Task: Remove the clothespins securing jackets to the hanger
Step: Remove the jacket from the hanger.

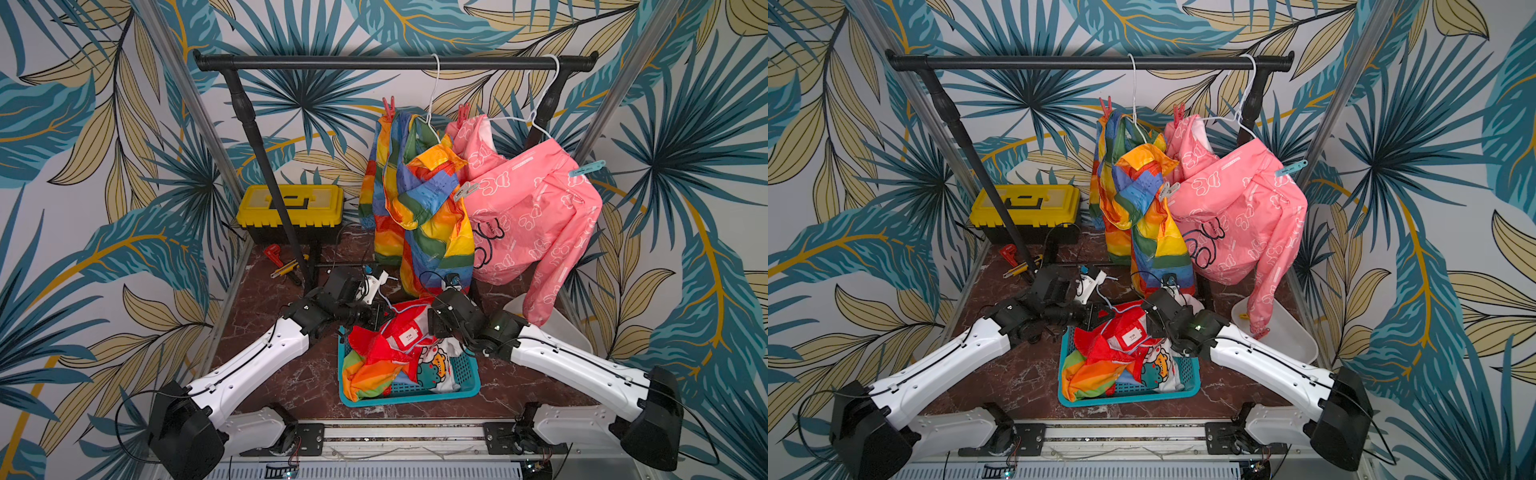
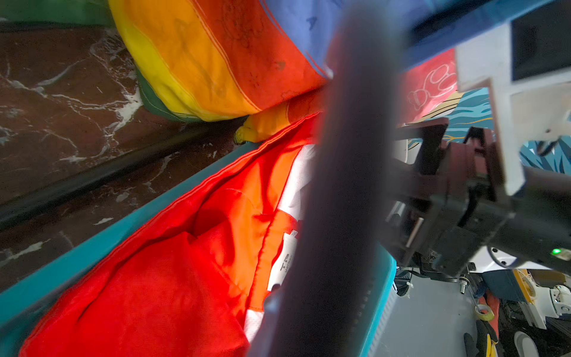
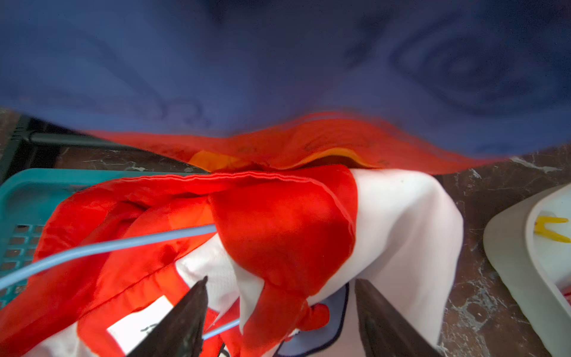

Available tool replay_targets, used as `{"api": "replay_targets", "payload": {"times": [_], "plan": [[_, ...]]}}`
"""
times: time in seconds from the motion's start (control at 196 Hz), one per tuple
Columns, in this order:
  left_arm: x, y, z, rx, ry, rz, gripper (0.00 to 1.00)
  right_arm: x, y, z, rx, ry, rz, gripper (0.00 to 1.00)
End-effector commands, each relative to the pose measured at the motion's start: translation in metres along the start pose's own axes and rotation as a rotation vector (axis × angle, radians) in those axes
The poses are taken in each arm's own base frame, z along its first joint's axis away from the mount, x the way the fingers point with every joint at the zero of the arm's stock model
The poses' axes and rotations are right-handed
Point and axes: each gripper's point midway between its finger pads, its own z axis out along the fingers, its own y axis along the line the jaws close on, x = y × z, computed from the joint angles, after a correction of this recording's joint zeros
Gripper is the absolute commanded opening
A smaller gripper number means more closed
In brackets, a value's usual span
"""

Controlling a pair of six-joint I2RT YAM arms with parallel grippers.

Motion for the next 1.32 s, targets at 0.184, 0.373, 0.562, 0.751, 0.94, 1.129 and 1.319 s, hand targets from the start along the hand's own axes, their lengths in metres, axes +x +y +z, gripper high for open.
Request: {"api": "replay_targets", "payload": {"times": [0.184,0.373,0.562,0.751,0.94,1.129,1.319], "plan": [[-0.009,-0.011,-0.008,0.024,-0.022,0.036,0.00,-0.004,0.003,0.014,0.050,-0.013,-0.008,0.59],[-0.007,-0.010,-0.009,0.019,-0.019,0.037,0.00,-0.006,-0.008,0.003,0.069,-0.039,0.002,0.25],[-0.005,-0.012,-0.008,0.038,-0.006,0.031,0.00,-0.009,-0.016,-0.002,0.093,-0.059,-0.014,0.00],[0.003,-0.019,-0.020,0.052,0.017,0.057,0.00,-0.023,-0.034,-0.005,0.138,-0.097,0.034,0.00],[0.021,-0.014,-0.028,0.044,0.029,0.078,0.00,-0.042,-0.056,-0.004,0.150,-0.103,0.121,0.00],[0.031,-0.017,-0.039,0.056,0.022,0.089,0.00,-0.056,-0.071,-0.003,0.168,-0.103,0.170,0.00],[0.036,-0.023,-0.049,0.084,0.006,0.118,0.00,-0.059,-0.078,0.002,0.149,-0.078,0.210,0.00]]}}
